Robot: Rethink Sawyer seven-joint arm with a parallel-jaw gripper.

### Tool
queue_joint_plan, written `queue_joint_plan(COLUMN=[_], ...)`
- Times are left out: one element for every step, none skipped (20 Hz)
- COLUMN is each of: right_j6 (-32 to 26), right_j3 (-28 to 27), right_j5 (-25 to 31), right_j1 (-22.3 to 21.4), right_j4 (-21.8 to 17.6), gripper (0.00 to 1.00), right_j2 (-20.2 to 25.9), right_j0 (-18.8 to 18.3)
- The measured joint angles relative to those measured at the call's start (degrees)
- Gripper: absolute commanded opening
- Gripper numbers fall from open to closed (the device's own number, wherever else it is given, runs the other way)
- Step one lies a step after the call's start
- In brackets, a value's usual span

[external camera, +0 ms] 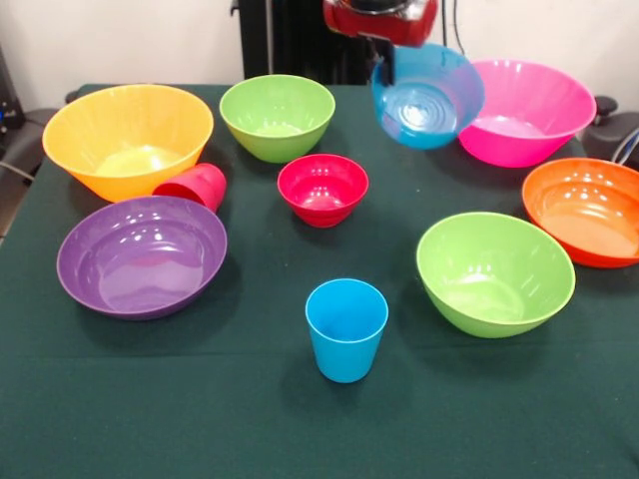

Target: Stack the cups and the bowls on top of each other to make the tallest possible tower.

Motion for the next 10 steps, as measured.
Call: queue_joint_plan(right_j6=[0.0,0.0,0.0,0.0,0.0,0.0,0.0,0.0,0.0,0.0], right_j3=[-0.2,-0.3,-0.4,-0.7,-1.0,-1.2,-1.4,-2.2,-2.6,-4.1], right_j5=[1.1,1.5,1.8,2.4,2.5,2.5,2.5,2.5,2.5,2.5], right_j1=[-0.3,-0.4,-0.4,-0.4,-0.3,-0.3,-0.2,0.0,0.1,0.4], right_j4=[-0.2,-0.2,-0.3,-0.3,-0.3,-0.3,-0.4,-0.4,-0.4,-0.4], gripper=[0.00,0.00,0.00,0.00,0.00,0.00,0.00,0.00,0.00,0.00], right_j2=[0.0,0.1,0.2,0.6,1.0,1.4,1.8,2.6,3.0,4.2], right_j0=[-0.4,-0.6,-0.7,-1.1,-1.5,-1.8,-2.1,-2.7,-2.9,-3.6])
